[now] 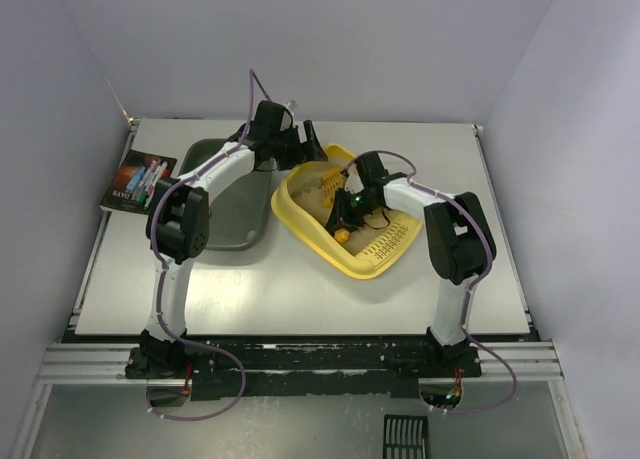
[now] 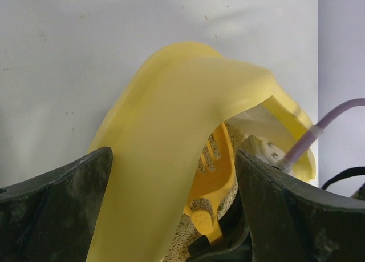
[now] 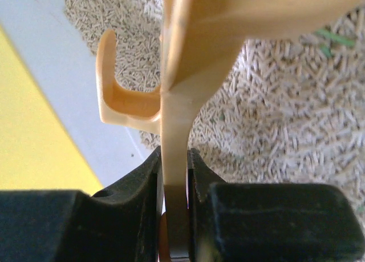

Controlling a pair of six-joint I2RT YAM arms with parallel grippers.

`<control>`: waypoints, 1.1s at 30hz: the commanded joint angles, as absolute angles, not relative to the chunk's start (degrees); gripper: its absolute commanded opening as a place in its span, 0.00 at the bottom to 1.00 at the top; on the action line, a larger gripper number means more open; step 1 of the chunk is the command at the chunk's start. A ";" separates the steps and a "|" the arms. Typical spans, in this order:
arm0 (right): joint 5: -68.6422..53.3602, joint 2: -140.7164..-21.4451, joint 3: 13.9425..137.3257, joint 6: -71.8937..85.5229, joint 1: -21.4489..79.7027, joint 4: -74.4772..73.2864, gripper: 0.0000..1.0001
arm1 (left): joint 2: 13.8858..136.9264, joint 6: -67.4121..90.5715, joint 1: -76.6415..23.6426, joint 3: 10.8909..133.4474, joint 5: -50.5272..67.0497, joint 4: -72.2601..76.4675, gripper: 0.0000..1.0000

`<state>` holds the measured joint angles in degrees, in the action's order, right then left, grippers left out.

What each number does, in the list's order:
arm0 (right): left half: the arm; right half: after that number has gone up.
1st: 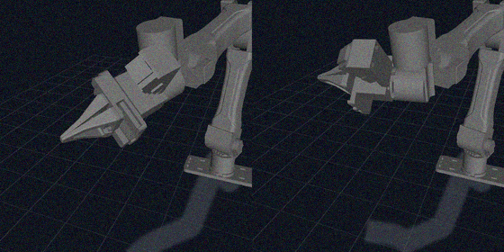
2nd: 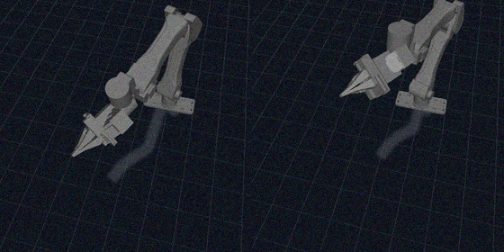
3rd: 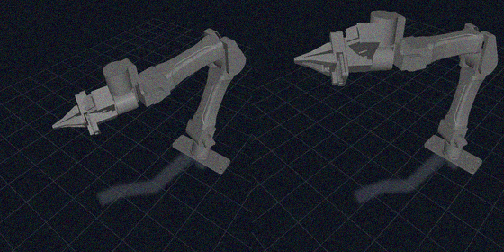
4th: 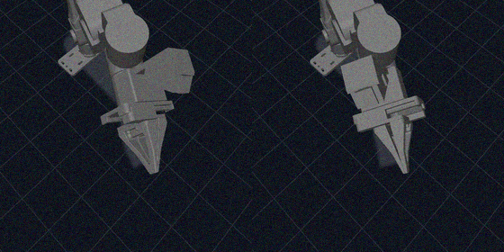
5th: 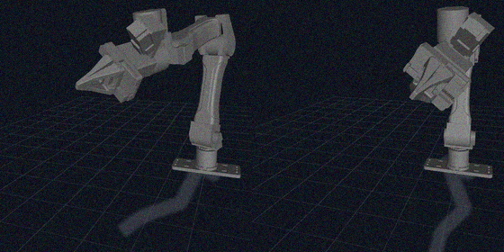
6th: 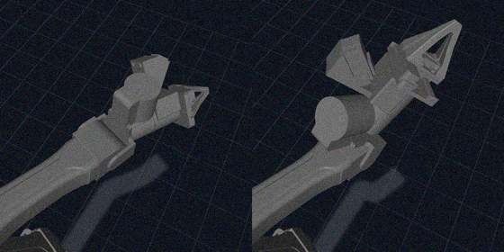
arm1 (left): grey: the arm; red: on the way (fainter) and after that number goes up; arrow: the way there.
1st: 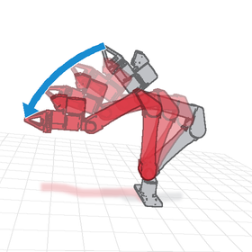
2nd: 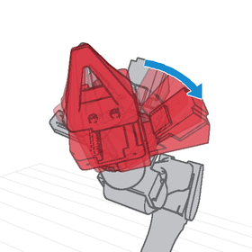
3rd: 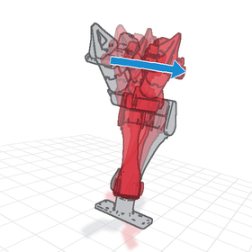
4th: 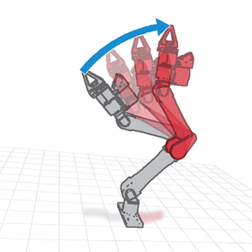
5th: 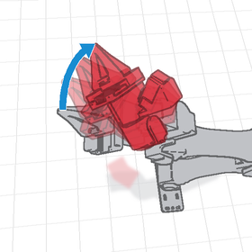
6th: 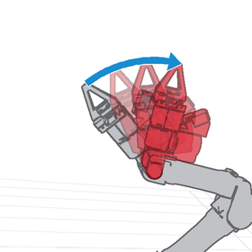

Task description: Clean the litter box

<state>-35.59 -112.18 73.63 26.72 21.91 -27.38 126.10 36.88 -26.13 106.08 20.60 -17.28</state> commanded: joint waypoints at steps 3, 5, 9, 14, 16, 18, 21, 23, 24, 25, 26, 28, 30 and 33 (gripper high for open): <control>-38.14 -103.41 68.06 29.72 19.57 -18.15 0.00 | 122.87 36.99 -25.92 107.82 22.64 -19.96 0.99; -39.17 -101.30 64.72 31.65 18.86 -13.80 0.00 | 122.81 37.24 -25.51 108.24 23.09 -20.25 0.99; -39.55 -101.76 63.11 32.49 18.43 -12.16 0.00 | 122.28 37.31 -25.14 108.20 23.18 -20.23 0.99; -39.49 -100.97 61.86 32.55 18.31 -10.75 0.00 | 121.89 38.36 -23.65 108.84 23.48 -20.13 0.99; -39.95 -99.73 60.78 32.63 18.31 -9.94 0.00 | 122.05 38.72 -22.28 110.26 23.95 -20.28 0.99; -40.42 -97.93 58.84 33.50 18.17 -7.93 0.00 | 122.44 38.86 -20.93 112.56 24.81 -21.23 0.99; -41.55 -94.20 54.64 35.30 17.82 -3.86 0.00 | 122.15 38.11 -19.39 115.04 24.87 -23.42 0.99; -42.42 -91.22 52.14 36.77 17.47 -0.86 0.00 | 120.64 37.06 -18.77 114.38 23.72 -23.64 0.99; -42.99 -89.72 50.79 37.61 17.37 1.28 0.00 | 119.54 36.31 -18.53 113.76 22.92 -23.78 0.99; -43.33 -88.31 49.62 38.22 17.27 2.48 0.00 | 118.43 35.49 -18.42 112.98 22.01 -24.08 0.99; -43.67 -87.02 48.75 38.65 17.23 3.23 0.00 | 117.41 34.69 -18.38 112.19 21.14 -24.46 0.99; -44.21 -85.07 47.32 39.09 17.27 4.24 0.00 | 115.46 33.51 -18.28 110.00 19.69 -25.12 0.99; -44.51 -83.39 46.10 39.18 17.23 4.80 0.00 | 113.43 32.36 -18.20 108.21 18.33 -26.10 0.99; -44.58 -80.36 43.41 39.83 17.27 7.08 0.00 | 110.61 29.69 -18.12 106.49 16.80 -29.23 0.99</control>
<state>-43.11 -83.90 46.26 38.63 17.58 1.26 115.22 34.17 -17.85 108.62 19.86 -24.84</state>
